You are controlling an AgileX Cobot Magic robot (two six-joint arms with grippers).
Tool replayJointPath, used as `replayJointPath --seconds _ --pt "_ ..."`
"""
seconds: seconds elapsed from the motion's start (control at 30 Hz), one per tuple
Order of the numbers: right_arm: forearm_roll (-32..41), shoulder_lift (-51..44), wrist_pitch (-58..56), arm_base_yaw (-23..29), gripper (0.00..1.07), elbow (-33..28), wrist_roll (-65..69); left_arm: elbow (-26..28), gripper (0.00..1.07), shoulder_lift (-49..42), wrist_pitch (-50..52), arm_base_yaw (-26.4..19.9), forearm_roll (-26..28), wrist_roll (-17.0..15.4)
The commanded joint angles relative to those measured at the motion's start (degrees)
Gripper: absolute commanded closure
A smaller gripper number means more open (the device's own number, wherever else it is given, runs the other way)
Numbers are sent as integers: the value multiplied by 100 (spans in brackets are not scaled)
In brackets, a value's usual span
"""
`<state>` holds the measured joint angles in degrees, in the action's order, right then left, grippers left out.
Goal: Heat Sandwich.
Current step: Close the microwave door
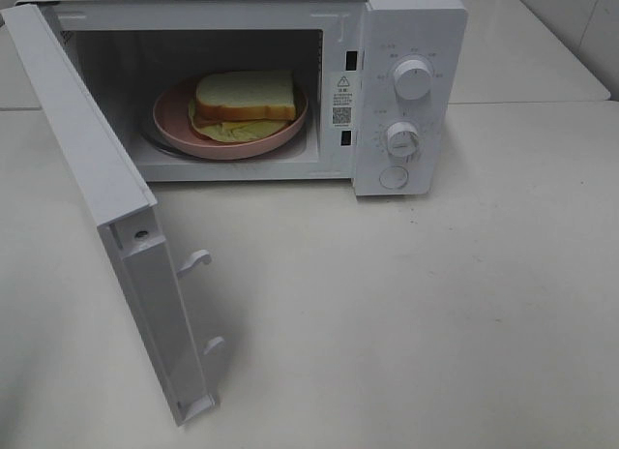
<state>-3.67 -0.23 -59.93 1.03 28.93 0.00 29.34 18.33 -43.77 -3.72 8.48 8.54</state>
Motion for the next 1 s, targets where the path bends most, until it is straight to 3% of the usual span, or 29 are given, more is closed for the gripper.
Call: replayJointPath --seconds 0.03,0.13,0.47,0.77,0.9,1.0 --pt "-6 -149 63 -34 31 0 34 -201 98 441 716 34 -6 6" --pt "-6 -149 63 -34 31 0 34 -332 106 613 1100 34 -6 11" --pt "-11 -149 63 -34 31 0 40 -1490 106 1352 4051 34 17 0" --pt "-11 -149 63 -34 31 0 34 -1919 106 2246 5924 34 -11 -40" --pt "-11 -149 63 -34 31 0 34 -2051 106 2744 6807 34 -441 -367" --pt "-11 -149 63 -34 31 0 34 -2063 106 3203 7282 34 -1220 -1175"
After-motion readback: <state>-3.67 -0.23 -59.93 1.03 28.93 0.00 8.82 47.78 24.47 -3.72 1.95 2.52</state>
